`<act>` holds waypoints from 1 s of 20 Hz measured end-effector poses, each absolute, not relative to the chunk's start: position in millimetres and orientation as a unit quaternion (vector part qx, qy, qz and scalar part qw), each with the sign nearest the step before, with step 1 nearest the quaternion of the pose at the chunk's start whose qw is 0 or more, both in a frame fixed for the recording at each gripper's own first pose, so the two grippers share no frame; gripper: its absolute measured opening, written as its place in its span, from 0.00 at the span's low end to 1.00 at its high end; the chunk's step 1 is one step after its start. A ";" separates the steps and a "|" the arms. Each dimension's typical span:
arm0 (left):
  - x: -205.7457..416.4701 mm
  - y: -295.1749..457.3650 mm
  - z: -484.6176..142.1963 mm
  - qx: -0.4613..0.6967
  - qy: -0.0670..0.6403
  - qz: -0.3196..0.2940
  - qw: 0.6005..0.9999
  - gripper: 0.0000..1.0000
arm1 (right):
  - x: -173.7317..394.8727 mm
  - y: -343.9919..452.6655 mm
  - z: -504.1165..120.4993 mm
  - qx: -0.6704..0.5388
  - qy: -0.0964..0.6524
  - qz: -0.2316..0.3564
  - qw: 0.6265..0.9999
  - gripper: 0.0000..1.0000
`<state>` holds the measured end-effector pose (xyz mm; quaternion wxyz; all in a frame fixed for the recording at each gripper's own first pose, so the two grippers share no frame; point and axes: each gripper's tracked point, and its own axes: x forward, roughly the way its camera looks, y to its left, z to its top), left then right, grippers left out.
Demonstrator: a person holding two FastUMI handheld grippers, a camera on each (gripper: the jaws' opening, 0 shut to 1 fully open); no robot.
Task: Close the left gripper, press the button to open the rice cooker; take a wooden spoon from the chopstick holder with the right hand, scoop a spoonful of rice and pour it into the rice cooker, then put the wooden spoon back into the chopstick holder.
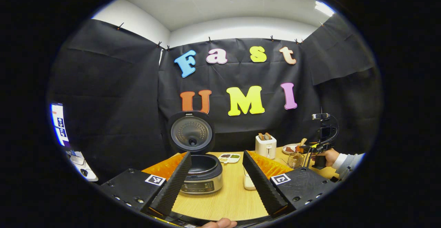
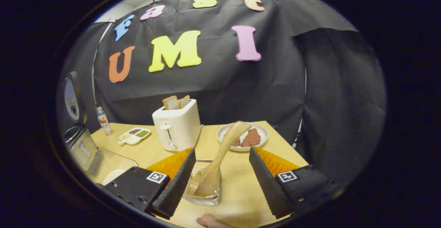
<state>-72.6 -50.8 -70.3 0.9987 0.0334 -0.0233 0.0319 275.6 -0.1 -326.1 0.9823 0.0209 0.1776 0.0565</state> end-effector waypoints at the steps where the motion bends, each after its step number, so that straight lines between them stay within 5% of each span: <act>1: -74.2 -46.5 -72.5 0.034 -0.022 0.034 0.999 0.95 | 283.2 -0.3 -335.0 0.041 0.194 0.046 0.979 1.00; 5: -71.7 -26.2 -81.0 0.016 -0.018 0.048 0.999 0.95 | 310.1 2.3 -341.1 0.121 0.206 0.040 0.970 0.94; 8: -76.6 -16.2 -81.5 -0.005 -0.013 0.049 0.999 0.95 | 309.0 14.1 -336.4 0.163 0.220 0.049 0.961 0.20; 9: -77.9 -14.2 -80.0 -0.008 -0.016 0.049 0.999 0.95 | 307.2 14.1 -334.4 0.149 0.220 0.049 0.963 0.14; 20: -109.3 3.5 -77.5 0.003 -0.015 0.048 0.999 0.96 | 243.7 51.3 -199.1 0.041 0.103 0.070 0.991 0.08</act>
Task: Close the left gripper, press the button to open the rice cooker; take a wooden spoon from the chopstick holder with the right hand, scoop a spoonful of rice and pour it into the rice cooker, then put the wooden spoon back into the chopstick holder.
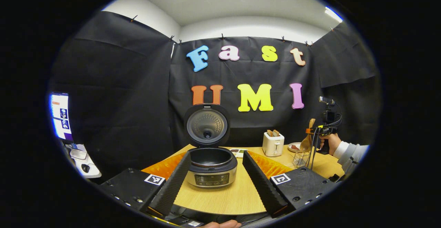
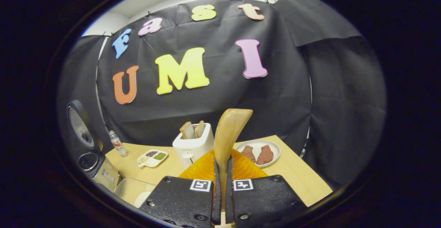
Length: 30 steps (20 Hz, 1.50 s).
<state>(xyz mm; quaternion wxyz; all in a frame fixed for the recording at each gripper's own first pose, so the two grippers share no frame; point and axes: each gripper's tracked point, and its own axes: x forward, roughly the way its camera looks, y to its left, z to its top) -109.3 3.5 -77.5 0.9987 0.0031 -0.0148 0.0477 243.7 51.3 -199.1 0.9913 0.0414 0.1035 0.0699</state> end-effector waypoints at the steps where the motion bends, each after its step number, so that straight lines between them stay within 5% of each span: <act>1: -113.8 4.9 -74.1 0.002 -0.018 0.048 0.999 0.96 | 235.8 63.0 -190.6 0.038 0.098 0.079 0.991 0.10; 11: -140.3 20.2 -67.7 0.000 -0.025 0.062 0.998 0.96 | 182.6 182.7 -196.9 -0.050 0.062 0.140 0.987 0.10; 22: -149.4 29.5 -70.4 -0.016 -0.038 0.053 0.998 0.96 | 194.4 212.7 -310.9 -0.131 0.116 0.096 0.980 0.10; 26: -148.2 35.7 -76.2 -0.022 -0.039 0.054 0.998 0.96 | 159.7 277.5 -343.5 -0.065 0.186 0.227 0.954 0.10; 30: -149.4 42.2 -77.2 -0.014 -0.044 0.068 0.997 0.96 | 146.4 291.0 -347.2 -0.042 0.219 0.270 0.936 0.11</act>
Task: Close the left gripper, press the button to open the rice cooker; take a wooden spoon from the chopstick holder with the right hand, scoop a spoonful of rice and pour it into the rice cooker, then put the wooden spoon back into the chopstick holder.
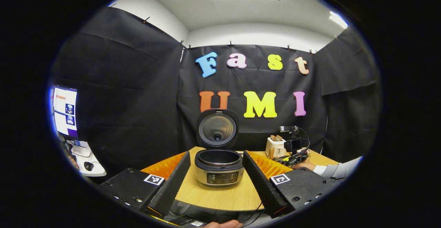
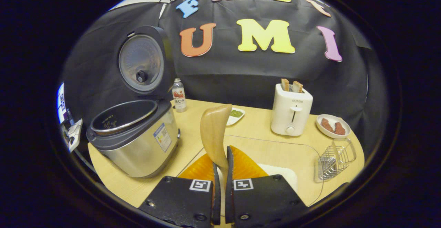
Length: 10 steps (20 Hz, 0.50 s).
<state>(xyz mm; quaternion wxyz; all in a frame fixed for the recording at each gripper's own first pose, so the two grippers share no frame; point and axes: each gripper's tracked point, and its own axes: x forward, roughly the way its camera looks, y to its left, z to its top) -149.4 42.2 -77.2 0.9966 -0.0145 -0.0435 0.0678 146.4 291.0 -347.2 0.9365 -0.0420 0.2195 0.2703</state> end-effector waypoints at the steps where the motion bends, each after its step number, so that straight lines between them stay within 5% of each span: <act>1: -150.0 43.5 -78.8 -0.011 -0.043 0.070 0.997 0.96 | 146.1 290.2 -347.3 -0.027 0.227 0.273 0.935 0.11; 10: -149.7 34.7 -78.7 -0.004 -0.042 0.059 0.997 0.96 | 175.2 241.5 -350.0 0.304 0.342 0.226 0.860 0.11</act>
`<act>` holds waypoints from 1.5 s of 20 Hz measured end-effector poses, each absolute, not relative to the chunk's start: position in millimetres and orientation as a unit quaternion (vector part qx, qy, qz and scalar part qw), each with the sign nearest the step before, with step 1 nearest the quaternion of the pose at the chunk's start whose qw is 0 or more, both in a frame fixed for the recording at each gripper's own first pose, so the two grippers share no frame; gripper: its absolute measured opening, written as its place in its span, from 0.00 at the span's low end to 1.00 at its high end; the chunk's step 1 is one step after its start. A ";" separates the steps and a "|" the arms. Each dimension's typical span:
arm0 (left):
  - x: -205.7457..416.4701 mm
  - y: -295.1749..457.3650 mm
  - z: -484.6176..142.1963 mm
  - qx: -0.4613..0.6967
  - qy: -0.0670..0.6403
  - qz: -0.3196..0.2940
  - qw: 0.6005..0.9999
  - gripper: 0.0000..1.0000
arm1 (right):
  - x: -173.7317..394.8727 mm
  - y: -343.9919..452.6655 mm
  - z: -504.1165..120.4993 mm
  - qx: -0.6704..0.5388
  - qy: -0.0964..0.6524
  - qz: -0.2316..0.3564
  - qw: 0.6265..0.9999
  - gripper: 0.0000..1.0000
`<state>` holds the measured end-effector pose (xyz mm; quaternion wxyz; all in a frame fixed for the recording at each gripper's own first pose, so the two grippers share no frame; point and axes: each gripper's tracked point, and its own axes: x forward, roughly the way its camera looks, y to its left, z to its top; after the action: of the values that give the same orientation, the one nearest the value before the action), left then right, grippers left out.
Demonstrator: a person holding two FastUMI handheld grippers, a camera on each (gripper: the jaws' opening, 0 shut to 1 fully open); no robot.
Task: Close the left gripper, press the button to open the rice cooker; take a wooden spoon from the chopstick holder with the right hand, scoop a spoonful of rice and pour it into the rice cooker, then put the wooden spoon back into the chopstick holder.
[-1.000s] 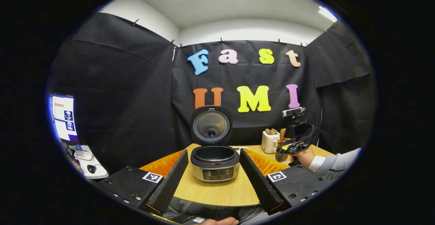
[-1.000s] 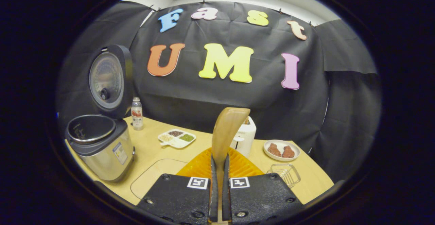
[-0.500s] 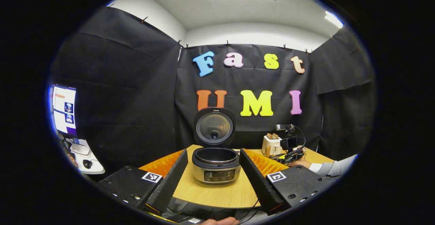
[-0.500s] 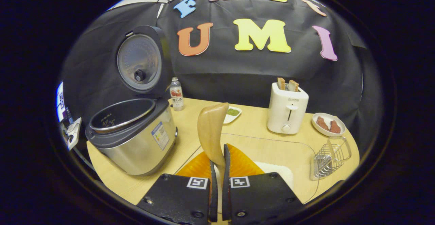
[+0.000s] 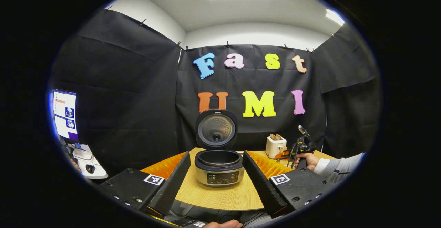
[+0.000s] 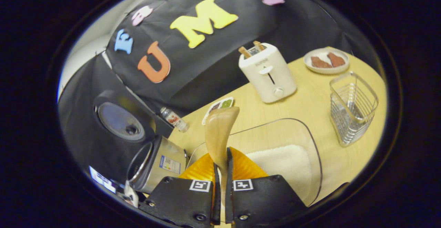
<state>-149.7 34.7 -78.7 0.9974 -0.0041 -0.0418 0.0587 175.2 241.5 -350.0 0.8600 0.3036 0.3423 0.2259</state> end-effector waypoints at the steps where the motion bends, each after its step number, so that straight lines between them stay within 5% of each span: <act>1: -148.4 33.7 -78.9 -0.004 -0.041 0.059 0.997 0.96 | 176.5 237.3 -348.5 0.323 0.342 0.223 0.854 0.12; 12: -143.8 34.7 -89.1 -0.011 -0.028 0.054 0.998 0.96 | 191.8 183.6 -289.6 0.460 0.271 0.194 0.823 0.10; 20: -158.5 37.9 -90.7 -0.024 -0.034 0.029 0.999 0.96 | 185.9 174.8 -250.9 0.610 0.248 0.212 0.722 0.10; 30: -176.1 51.1 -98.2 -0.008 -0.023 0.019 1.000 0.96 | 169.5 264.3 -219.4 0.602 0.263 0.259 0.708 0.10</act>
<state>-176.1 51.1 -98.2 0.9995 -0.0084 -0.0233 0.0186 169.5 264.3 -219.4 0.7079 0.6023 0.2628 0.2590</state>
